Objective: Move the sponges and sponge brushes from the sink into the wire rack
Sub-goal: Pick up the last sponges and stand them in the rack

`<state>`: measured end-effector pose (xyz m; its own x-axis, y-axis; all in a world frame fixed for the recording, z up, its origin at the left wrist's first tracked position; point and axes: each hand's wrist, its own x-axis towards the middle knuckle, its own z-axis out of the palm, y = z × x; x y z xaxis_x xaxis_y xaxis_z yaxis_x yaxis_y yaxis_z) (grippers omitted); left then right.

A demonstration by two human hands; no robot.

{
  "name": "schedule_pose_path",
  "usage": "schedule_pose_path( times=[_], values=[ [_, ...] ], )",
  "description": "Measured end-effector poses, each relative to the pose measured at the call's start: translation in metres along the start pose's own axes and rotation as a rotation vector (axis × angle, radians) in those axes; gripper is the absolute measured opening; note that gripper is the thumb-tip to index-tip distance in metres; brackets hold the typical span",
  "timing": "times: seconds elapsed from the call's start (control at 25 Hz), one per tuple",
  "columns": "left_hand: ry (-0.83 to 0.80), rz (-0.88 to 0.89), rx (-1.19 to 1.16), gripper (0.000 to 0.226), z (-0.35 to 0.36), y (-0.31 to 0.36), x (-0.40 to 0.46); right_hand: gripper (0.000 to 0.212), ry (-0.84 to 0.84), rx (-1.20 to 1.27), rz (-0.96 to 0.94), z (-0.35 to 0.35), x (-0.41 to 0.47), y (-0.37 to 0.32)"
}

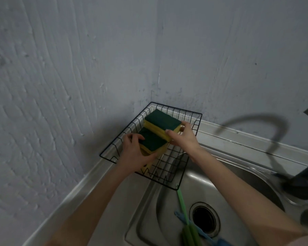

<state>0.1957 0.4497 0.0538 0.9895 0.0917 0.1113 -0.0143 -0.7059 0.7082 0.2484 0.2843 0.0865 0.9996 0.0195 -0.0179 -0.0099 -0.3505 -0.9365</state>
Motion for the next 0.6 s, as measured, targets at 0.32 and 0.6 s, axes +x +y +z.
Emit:
schedule_pose_path(
  times=[0.32, 0.6],
  values=[
    [0.063, -0.081, 0.034, 0.079, -0.006, -0.026, 0.006, 0.07, 0.014, -0.185, -0.006, 0.01, 0.019, 0.007],
    [0.034, -0.084, 0.012, 0.081, 0.004, -0.019, 0.024, 0.069, 0.066, -0.306, 0.004, -0.006, 0.063, 0.004]
  ],
)
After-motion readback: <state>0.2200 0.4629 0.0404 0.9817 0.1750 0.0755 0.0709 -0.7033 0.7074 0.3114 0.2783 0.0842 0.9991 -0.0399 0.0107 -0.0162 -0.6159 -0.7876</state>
